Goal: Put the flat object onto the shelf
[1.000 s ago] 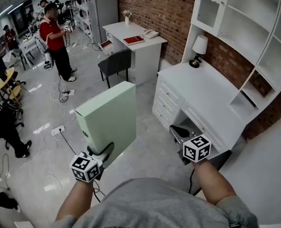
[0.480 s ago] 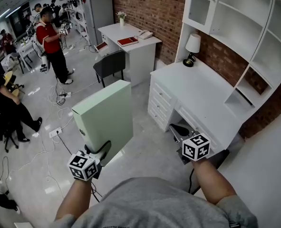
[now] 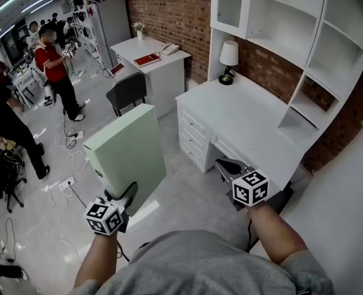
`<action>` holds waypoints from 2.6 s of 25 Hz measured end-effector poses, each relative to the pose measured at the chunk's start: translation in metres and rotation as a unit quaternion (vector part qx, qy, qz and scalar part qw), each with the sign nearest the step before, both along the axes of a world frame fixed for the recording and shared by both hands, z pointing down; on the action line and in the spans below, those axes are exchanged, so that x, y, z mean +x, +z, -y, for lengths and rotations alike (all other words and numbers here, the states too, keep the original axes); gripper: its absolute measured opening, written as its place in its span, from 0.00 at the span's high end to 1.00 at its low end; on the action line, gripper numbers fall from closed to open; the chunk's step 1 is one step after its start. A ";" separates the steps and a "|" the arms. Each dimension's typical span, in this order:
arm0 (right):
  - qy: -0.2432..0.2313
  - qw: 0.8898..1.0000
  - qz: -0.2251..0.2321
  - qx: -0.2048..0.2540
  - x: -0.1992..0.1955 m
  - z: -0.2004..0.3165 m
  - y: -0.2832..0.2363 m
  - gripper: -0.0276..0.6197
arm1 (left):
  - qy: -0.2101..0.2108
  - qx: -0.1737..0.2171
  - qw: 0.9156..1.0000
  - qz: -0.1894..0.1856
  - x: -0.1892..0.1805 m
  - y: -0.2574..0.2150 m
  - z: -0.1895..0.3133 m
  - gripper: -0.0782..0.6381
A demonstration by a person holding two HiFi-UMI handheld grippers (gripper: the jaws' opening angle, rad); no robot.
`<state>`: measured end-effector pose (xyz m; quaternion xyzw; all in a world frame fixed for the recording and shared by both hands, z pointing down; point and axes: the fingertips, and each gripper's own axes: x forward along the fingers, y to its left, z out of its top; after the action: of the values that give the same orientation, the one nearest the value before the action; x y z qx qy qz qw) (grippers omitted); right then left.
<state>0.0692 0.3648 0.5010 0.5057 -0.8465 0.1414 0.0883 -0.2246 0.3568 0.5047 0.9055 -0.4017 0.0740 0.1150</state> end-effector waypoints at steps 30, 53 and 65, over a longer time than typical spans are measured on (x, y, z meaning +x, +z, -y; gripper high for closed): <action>0.046 0.999 -0.003 -0.010 -0.083 0.348 0.008 0.94 | 0.109 -0.026 0.994 -0.014 -0.041 0.024 0.378 0.50; -0.043 0.999 0.023 -0.017 0.066 0.527 0.025 0.94 | 0.013 -0.045 0.999 -0.015 0.087 0.037 0.506 0.50; -0.101 0.994 0.030 -0.011 0.114 0.616 0.022 0.94 | -0.048 -0.037 0.998 -0.013 0.135 0.021 0.569 0.50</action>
<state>0.1827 -0.2513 0.5226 0.4119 -0.8939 0.1568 0.0822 -0.0897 -0.2120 0.5259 0.8813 -0.4402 0.0716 0.1565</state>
